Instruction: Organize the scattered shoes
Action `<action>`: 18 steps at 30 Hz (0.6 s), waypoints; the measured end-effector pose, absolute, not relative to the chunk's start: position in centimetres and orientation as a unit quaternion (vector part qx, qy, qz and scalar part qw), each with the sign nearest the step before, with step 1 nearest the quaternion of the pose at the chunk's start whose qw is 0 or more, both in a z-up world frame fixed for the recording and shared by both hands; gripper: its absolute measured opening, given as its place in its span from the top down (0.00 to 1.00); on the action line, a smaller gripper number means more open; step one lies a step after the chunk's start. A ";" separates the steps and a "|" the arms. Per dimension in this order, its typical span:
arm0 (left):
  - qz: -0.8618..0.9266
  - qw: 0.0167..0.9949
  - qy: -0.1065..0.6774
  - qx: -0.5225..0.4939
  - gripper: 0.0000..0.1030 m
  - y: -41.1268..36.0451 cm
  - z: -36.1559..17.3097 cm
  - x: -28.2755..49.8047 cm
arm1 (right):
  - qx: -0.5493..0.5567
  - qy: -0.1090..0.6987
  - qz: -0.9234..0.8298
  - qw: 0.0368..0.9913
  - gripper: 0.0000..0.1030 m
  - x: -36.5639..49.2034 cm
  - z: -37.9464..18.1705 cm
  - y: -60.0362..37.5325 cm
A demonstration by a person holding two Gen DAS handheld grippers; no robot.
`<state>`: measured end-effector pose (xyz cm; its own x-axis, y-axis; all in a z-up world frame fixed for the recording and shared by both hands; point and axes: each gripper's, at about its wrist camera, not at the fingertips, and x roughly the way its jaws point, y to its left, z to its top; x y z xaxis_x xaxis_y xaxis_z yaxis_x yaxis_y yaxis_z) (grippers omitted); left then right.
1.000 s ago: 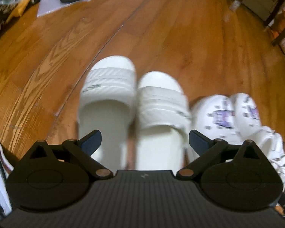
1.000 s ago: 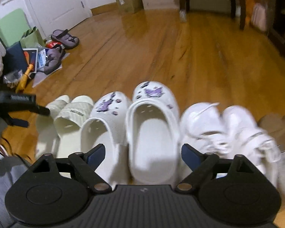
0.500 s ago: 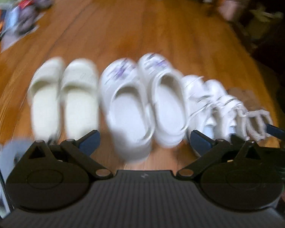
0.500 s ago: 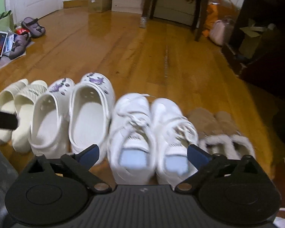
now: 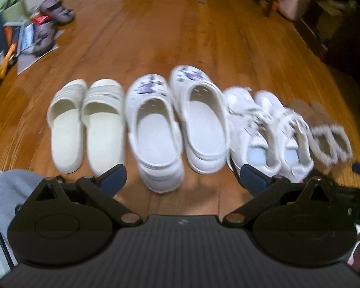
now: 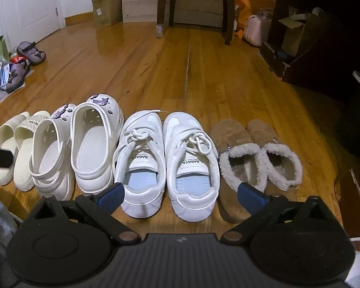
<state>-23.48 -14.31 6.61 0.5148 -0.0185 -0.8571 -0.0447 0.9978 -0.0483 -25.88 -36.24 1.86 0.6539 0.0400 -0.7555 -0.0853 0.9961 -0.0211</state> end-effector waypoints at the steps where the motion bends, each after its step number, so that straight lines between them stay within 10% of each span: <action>1: 0.003 0.869 0.495 -0.026 0.00 -14.7 6.5 -23.4 | -0.021 0.418 0.033 0.907 0.02 -25.8 1.5 -36.7; 14: -0.063 0.852 0.520 0.014 0.00 -14.5 6.6 -19.5 | -0.050 0.496 0.049 0.866 0.02 -20.0 0.1 -45.1; 18: -0.067 0.848 0.524 0.034 0.00 -13.7 6.8 -15.5 | -0.005 0.540 0.037 0.841 0.17 -15.7 -0.5 -48.6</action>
<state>-15.47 -13.71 6.78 0.4416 -0.0779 -0.8938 0.1494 0.9887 -0.0124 -15.66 -48.59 -0.53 0.4136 0.0571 -0.9087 -0.0682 0.9972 0.0316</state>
